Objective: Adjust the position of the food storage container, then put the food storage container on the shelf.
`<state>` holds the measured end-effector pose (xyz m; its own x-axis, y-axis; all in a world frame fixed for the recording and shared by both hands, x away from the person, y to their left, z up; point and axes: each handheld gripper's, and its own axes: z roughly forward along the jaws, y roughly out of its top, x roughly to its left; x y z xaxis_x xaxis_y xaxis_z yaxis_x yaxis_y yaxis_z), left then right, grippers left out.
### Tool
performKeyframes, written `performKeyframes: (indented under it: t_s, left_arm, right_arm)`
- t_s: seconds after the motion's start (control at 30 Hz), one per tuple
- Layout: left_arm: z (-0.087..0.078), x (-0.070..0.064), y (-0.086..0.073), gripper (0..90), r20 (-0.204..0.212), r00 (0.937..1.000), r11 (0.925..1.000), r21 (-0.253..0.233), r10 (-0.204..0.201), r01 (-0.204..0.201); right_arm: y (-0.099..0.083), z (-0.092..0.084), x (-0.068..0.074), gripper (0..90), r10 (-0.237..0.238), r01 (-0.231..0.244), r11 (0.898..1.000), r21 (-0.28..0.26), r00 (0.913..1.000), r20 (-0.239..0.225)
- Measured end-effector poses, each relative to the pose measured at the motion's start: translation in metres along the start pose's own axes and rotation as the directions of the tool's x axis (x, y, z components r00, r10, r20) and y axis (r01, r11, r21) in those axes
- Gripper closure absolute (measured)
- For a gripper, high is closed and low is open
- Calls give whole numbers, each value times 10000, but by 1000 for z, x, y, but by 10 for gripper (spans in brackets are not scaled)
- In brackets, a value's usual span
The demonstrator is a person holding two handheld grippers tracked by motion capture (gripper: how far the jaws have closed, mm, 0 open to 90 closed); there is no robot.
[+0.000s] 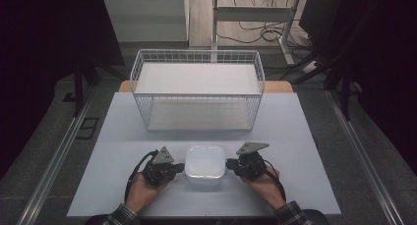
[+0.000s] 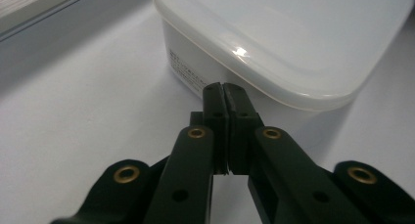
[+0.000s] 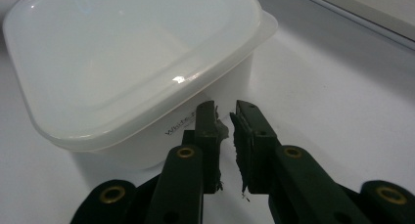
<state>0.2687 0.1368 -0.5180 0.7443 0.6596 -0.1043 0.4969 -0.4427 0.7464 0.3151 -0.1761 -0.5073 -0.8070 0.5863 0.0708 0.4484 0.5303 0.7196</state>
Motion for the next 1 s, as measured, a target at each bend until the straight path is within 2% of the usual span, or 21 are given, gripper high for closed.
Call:
performKeyframes:
  t_s: [0.03,0.1,0.17,0.27,0.3,0.37,0.43,0.53,0.57,0.6,0.67,0.83,0.87,0.9,0.97,1.0]
  left_arm:
    - [-1,0,-1,869,-58,10000,10000,-31,6,-7]
    - [-2,-1,-2,864,128,9999,9999,-134,-76,77]
    - [-2,-3,0,875,21,10000,9999,-85,73,-72]
    - [-2,-5,0,879,106,9999,9999,-132,63,-62]
    - [-2,-6,-1,879,285,9996,9999,-158,17,-12]
    - [-2,-7,-1,873,232,9997,9999,-120,57,-54]
    - [-4,-6,1,850,-81,10000,10000,-26,35,-36]
    - [-6,-1,-2,736,-612,9980,9999,46,-147,150]
    - [-6,-1,-2,671,-612,9980,9999,46,-147,150]
    - [-8,3,-5,597,-806,9958,9990,-62,-436,432]
    - [-10,7,-6,489,-888,9938,9977,-125,-672,663]
    - [-9,12,-7,249,-670,9944,9962,-365,-820,797]
    - [-9,12,-7,213,-670,9944,9962,-365,-820,797]
    - [-9,12,-7,184,-511,9956,9958,-516,-787,761]
    - [-9,12,-6,151,-515,9956,9956,-554,-785,756]
    - [-11,13,-6,140,-344,9960,9954,-523,-827,808]
  right_arm:
    - [0,-1,0,781,-12,12,10000,-4,10000,30]
    - [1,-2,1,788,-23,24,9999,-121,10000,66]
    - [1,-3,1,803,7,-6,9998,-217,10000,41]
    - [1,-3,2,814,-24,27,9997,-247,9999,151]
    - [1,-3,1,816,3,2,9996,-271,9998,181]
    - [1,-3,-1,814,78,-74,9995,-293,9999,123]
    - [1,-3,0,803,40,-36,9997,-234,9999,148]
    - [0,-4,1,759,-106,111,9998,-185,9995,287]
    - [0,-4,1,759,-106,111,9998,-185,9995,287]
    - [-1,-6,0,695,-178,186,9997,-151,9987,481]
    - [-2,-8,-3,625,-175,184,9997,-164,9984,537]
    - [-6,-11,-10,434,-35,52,9996,-270,9980,630]
    - [-6,-11,-10,434,-35,52,9996,-270,9980,630]
    - [-6,-13,-12,345,-60,88,9992,-396,9974,712]
    - [-7,-14,-14,299,-42,78,9989,-459,9969,785]
    - [-7,-15,-15,272,73,-35,9987,-502,9970,766]
